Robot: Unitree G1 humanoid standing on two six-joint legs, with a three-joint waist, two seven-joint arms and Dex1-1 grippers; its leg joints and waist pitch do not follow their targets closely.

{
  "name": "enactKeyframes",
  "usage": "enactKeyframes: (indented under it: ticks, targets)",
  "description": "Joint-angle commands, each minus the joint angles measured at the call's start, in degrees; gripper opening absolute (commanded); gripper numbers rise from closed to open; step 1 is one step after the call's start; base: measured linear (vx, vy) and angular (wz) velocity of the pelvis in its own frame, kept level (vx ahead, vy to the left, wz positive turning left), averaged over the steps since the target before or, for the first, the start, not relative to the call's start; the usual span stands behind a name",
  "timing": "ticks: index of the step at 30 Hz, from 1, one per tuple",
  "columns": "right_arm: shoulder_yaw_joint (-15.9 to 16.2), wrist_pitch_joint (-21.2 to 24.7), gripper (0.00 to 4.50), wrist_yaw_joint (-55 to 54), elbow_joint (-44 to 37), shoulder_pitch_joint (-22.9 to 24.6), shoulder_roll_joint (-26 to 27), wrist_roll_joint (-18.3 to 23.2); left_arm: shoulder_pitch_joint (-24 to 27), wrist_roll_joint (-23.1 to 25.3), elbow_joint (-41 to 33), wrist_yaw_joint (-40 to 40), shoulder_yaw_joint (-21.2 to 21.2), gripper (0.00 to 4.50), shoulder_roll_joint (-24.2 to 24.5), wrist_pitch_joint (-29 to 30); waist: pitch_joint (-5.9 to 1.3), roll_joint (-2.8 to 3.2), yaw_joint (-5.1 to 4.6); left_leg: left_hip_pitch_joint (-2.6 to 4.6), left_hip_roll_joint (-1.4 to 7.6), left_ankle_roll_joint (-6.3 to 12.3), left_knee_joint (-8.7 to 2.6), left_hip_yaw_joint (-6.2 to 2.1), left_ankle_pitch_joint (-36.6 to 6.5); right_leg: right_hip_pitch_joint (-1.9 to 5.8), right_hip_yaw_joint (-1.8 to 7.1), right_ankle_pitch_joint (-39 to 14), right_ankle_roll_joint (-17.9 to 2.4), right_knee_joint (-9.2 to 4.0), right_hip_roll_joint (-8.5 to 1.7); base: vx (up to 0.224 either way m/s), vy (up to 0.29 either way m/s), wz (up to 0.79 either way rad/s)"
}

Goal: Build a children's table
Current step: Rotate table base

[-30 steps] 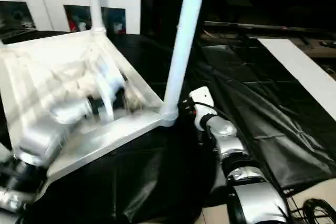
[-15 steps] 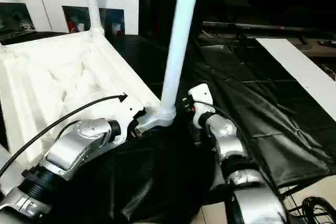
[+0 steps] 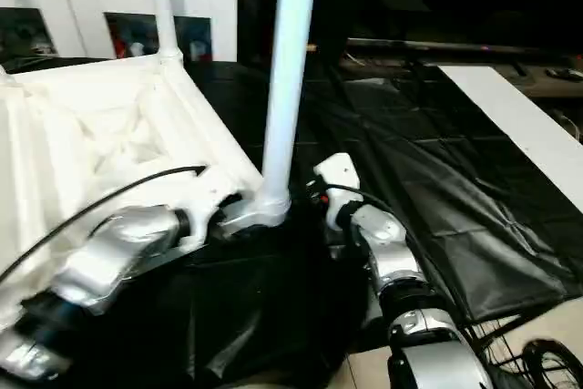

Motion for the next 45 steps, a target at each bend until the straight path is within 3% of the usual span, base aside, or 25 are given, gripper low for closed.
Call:
enactKeyframes:
  ticks: [1, 11, 16, 22, 25, 26, 30, 31, 35, 42, 45]
  targets:
    - [0.90, 0.99, 3.05, 1.75, -0.56, 0.53, -0.87, -1.13, 1.01, -1.55, -0.05, -1.68, 1.52, 3.82, 1.02, 1.87, -3.24, 0.75, 0.32, 0.75, 1.31, -2.09, -4.48, -0.98, -18.62, 1.70, 2.06, -18.70, -8.71, -5.13, -3.30, 0.000, 0.000, 0.00]
    - [2.78, 2.12, 3.05, 7.29, -3.98, 1.92, -2.70, -0.43, 1.27, -0.58, -2.69, -6.10, -0.34, 3.08, 4.18, 2.95, -3.26, 1.05, 0.85, 0.88, 1.44, -1.76, -4.53, -0.79, -17.05, 1.84, 2.18, -14.96, -9.71, -4.83, -3.23, 0.000, 0.000, 0.00]
    - [3.72, 2.27, 3.05, 8.52, -6.05, 3.54, -2.40, -0.41, 1.18, 3.30, -4.01, -6.11, -3.01, 2.71, 7.32, 2.36, -3.03, 1.08, 0.75, 1.00, 1.51, -2.02, -4.70, -0.89, -18.87, 1.59, 2.22, -17.96, -9.07, -5.22, -3.25, 0.000, 0.000, 0.00]
    - [4.93, 3.41, 3.05, 10.49, -9.18, 5.18, -2.36, 0.04, 0.61, 3.74, -4.73, -7.30, -3.71, 2.21, 7.86, 2.92, -2.95, 1.21, 0.75, 1.04, 1.49, -2.67, -4.85, -1.15, -21.11, 1.49, 2.19, -21.90, -8.01, -5.61, -3.41, 0.000, 0.000, 0.00]
    - [5.39, 3.81, 3.05, 11.05, -10.67, 6.03, -2.45, 0.16, 0.60, 4.19, -5.45, -8.39, -4.04, 2.01, 8.96, 3.26, -3.00, 1.81, 0.88, 1.11, 1.50, -2.81, -4.91, -1.23, -21.42, 1.45, 2.23, -21.32, -8.03, -5.66, -3.39, 0.000, 0.000, 0.00]
    - [5.41, 3.84, 3.05, 11.08, -10.82, 6.13, -2.46, 0.16, 0.63, 4.21, -5.53, -8.58, -3.99, 2.01, 9.11, 3.27, -3.05, 1.66, 0.81, 1.03, 1.50, -2.73, -4.94, -1.24, -21.05, 1.52, 2.17, -20.15, -8.38, -5.48, -3.28, 0.000, 0.000, 0.00]
    - [5.56, 4.27, 3.05, 11.16, -12.59, 7.58, -2.93, 0.23, 0.87, 3.70, -6.95, -12.10, -3.36, 1.71, 11.99, 3.86, -3.08, 2.54, 0.83, 0.98, 1.38, -2.91, -4.97, -1.27, -20.75, 1.70, 2.18, -17.79, -9.43, -5.23, -3.21, 0.000, 0.000, 0.00]
    - [5.57, 4.26, 3.05, 11.17, -12.66, 7.67, -3.00, 0.24, 0.86, 3.71, -7.03, -12.29, -3.34, 1.62, 12.20, 3.92, -3.12, 2.35, 0.72, 0.92, 1.36, -2.79, -4.97, -1.23, -20.50, 1.78, 2.15, -17.20, -9.69, -5.16, -3.15, 0.000, 0.000, 0.00]
    - [5.61, 4.34, 3.05, 11.21, -13.04, 8.05, -3.32, 0.19, 0.90, 3.32, -7.77, -13.13, -3.20, 1.28, 13.22, 4.59, -2.99, 2.90, 0.86, 1.07, 1.40, -2.71, -4.94, -1.10, -19.78, 1.77, 2.24, -15.96, -10.73, -5.05, -3.17, 0.000, 0.000, 0.00]
    - [5.68, 4.52, 3.05, 11.23, -13.67, 8.49, -4.60, -0.38, 2.58, 3.35, -10.25, -15.28, -2.60, 0.66, 16.53, 5.22, -2.94, 3.05, 0.89, 1.03, 1.45, -2.65, -4.96, -1.04, -18.92, 1.88, 2.26, -14.97, -11.12, -4.91, -3.16, 0.000, 0.000, 0.00]
    - [6.01, 4.24, 3.05, 11.33, -13.38, 8.26, -5.08, -0.74, 3.92, 3.60, -10.79, -15.45, -2.27, 0.45, 17.56, 5.24, -2.88, 2.73, 0.92, 1.01, 1.42, -2.46, -4.94, -1.02, -18.86, 1.92, 2.27, -16.15, -10.74, -4.98, -3.23, 0.000, 0.000, 0.00]
